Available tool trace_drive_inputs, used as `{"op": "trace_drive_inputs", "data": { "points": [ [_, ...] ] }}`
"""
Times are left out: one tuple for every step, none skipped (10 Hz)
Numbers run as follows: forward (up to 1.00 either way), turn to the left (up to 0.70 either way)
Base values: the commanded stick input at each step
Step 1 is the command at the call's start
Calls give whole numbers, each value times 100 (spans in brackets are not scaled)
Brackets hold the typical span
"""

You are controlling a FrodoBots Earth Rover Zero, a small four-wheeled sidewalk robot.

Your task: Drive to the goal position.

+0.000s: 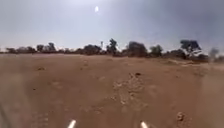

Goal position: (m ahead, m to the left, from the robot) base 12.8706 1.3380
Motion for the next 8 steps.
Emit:
{"op": "trace_drive_inputs", "data": {
  "points": [
    [70, 0],
    [70, 0],
    [70, 0],
    [70, 0],
    [70, 0],
    [70, 0],
    [70, 0],
    [70, 0]
  ]
}}
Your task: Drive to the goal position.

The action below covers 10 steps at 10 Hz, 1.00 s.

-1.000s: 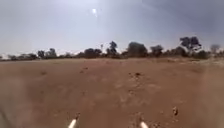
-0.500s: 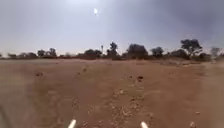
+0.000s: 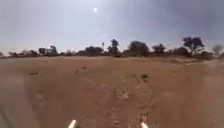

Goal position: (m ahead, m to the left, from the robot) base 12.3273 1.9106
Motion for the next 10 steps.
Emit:
{"op": "trace_drive_inputs", "data": {
  "points": [
    [70, 0],
    [70, 0],
    [70, 0],
    [70, 0],
    [70, 0],
    [70, 0],
    [70, 0],
    [70, 0],
    [70, 0],
    [70, 0]
  ]
}}
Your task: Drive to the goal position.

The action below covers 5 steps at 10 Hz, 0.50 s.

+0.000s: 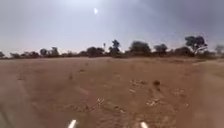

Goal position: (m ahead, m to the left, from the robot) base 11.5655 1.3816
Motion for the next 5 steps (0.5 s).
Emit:
{"op": "trace_drive_inputs", "data": {
  "points": [
    [70, 0],
    [70, 0],
    [70, 0],
    [70, 0],
    [70, 0]
  ]
}}
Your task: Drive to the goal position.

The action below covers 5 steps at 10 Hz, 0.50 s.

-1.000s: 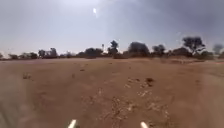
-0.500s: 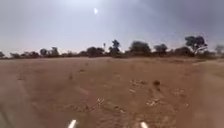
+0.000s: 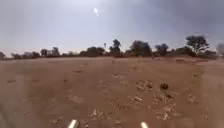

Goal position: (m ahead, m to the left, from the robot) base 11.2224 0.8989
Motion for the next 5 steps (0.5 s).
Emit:
{"op": "trace_drive_inputs", "data": {
  "points": [
    [70, 0],
    [70, 0],
    [70, 0],
    [70, 0],
    [70, 0]
  ]
}}
